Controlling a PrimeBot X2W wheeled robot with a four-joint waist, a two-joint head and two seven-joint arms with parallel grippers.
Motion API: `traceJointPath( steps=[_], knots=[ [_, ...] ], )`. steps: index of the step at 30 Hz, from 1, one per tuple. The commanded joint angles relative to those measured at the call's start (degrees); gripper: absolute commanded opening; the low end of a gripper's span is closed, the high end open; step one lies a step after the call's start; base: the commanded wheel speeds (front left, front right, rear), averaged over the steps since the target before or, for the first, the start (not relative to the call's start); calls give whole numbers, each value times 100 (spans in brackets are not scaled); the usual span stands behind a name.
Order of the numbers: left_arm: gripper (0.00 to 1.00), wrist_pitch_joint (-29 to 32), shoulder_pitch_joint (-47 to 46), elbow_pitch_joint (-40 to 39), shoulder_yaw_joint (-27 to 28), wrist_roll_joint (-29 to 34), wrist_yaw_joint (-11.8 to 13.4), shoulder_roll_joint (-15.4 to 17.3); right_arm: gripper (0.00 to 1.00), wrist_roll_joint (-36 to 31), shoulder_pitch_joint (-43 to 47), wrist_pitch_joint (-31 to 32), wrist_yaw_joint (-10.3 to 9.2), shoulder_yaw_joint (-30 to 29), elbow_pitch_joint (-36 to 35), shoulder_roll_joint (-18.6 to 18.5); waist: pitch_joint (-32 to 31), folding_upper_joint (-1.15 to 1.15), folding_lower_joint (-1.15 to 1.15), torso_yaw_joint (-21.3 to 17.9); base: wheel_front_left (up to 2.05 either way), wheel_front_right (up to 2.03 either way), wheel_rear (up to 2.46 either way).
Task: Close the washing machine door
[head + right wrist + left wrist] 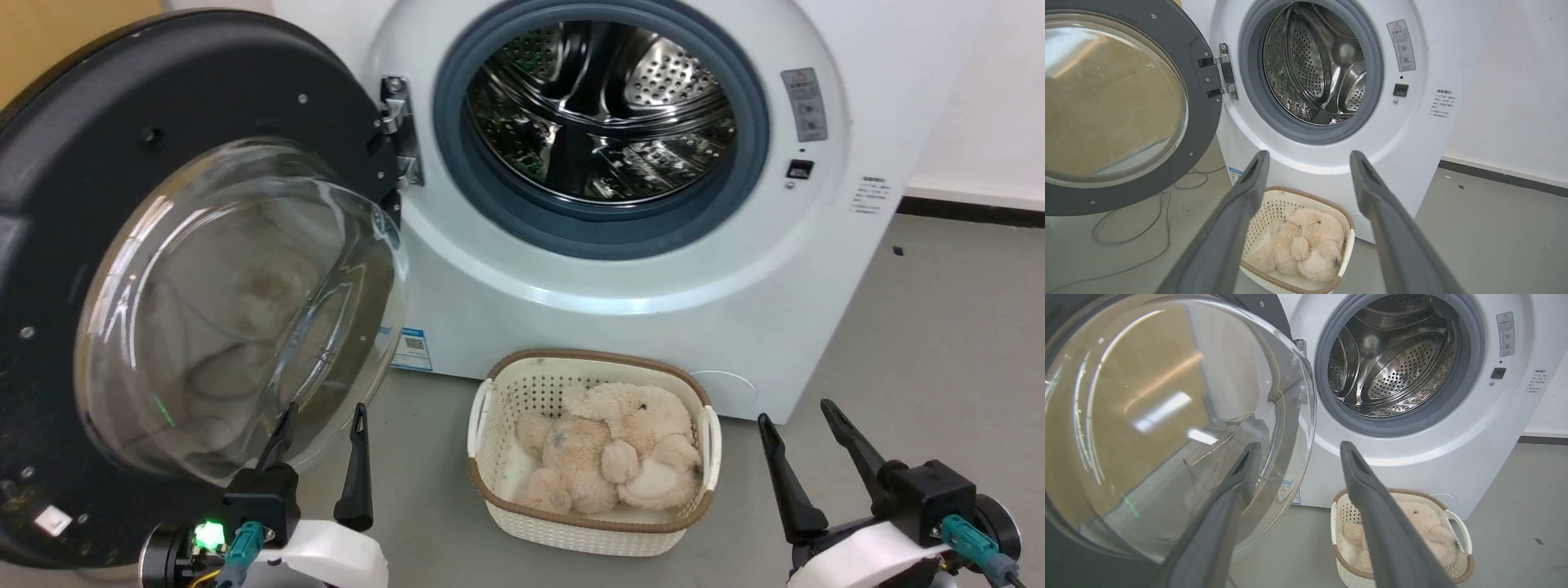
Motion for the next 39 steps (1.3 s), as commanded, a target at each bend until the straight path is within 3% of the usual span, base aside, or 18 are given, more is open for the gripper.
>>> traceJointPath(
  steps=[1, 39],
  knots=[
    [100, -64, 12, 13, -7, -36, 49, 1, 100, 42, 66, -63, 2, 24, 14, -13, -10, 0, 0, 79, 0, 0, 0],
    [100, -507, 204, -301, -67, -239, 491, 1, 100, 552, -257, -505, 3, 702, 330, -291, 133, 0, 0, 1184, 0, 0, 0]
  ],
)
